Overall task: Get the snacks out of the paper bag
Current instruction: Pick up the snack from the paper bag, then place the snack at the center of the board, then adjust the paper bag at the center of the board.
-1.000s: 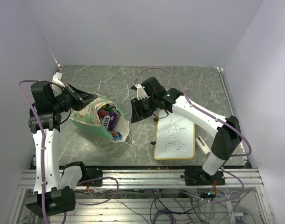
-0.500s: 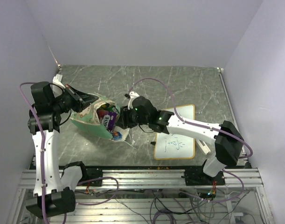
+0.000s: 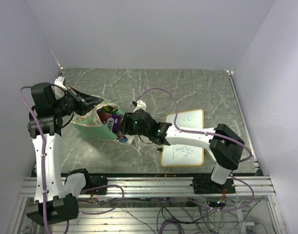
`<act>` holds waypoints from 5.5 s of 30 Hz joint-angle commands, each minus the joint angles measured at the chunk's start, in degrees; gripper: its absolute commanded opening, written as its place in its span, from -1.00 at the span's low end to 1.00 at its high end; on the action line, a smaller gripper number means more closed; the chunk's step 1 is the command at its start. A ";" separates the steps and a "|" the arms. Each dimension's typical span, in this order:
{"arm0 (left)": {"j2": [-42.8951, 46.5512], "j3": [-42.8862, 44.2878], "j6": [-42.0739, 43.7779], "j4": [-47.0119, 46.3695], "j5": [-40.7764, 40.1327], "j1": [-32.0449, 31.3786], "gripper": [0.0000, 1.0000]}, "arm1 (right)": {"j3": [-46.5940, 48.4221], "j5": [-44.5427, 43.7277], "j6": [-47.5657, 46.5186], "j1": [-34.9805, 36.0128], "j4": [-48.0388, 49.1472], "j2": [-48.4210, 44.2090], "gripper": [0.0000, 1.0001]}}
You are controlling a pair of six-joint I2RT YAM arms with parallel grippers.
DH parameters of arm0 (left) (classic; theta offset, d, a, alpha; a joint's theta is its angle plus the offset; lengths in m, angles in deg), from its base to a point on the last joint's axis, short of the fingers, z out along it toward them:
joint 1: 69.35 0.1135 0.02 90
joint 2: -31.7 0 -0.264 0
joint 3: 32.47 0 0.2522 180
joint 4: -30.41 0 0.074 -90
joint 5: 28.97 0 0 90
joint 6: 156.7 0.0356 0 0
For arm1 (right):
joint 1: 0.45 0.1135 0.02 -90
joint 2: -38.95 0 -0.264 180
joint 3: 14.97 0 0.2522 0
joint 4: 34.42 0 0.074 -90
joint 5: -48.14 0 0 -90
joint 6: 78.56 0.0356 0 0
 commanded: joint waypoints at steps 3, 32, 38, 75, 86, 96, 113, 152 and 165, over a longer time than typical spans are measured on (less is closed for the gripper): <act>-4.12 10.25 1.75 0.76 3.76 -0.30 -0.86 | 3.29 -4.80 3.86 1.18 2.47 3.75 -0.09; -5.62 13.60 2.60 3.09 1.91 0.01 -0.86 | 16.35 4.66 -7.65 -2.82 5.65 9.86 -1.00; -5.82 14.55 4.50 3.99 -1.42 0.37 -0.86 | 21.47 10.36 -13.04 -6.88 0.39 8.37 -1.00; -7.85 21.25 21.01 19.23 -7.31 1.55 -0.86 | 27.81 11.19 -18.90 -16.84 -24.22 -12.62 -1.00; -8.33 21.28 26.88 23.69 -7.70 1.52 -0.86 | 38.30 4.97 -25.84 -26.20 -29.56 -7.27 -1.00; -8.14 21.59 28.74 26.31 -7.26 1.50 -0.86 | 39.61 1.99 -29.38 -28.46 -29.49 4.97 -1.00; -8.69 23.81 30.83 29.59 -9.35 1.49 -0.86 | 36.82 20.61 -4.04 -38.73 -12.52 21.28 -1.00; -6.52 20.78 28.37 25.28 -7.30 1.54 -0.86 | 18.68 61.40 -14.98 -27.51 -19.54 9.83 0.08; -12.55 33.59 23.60 26.53 -15.10 1.63 -0.86 | 22.10 60.13 -1.43 -24.37 -13.94 1.79 -0.99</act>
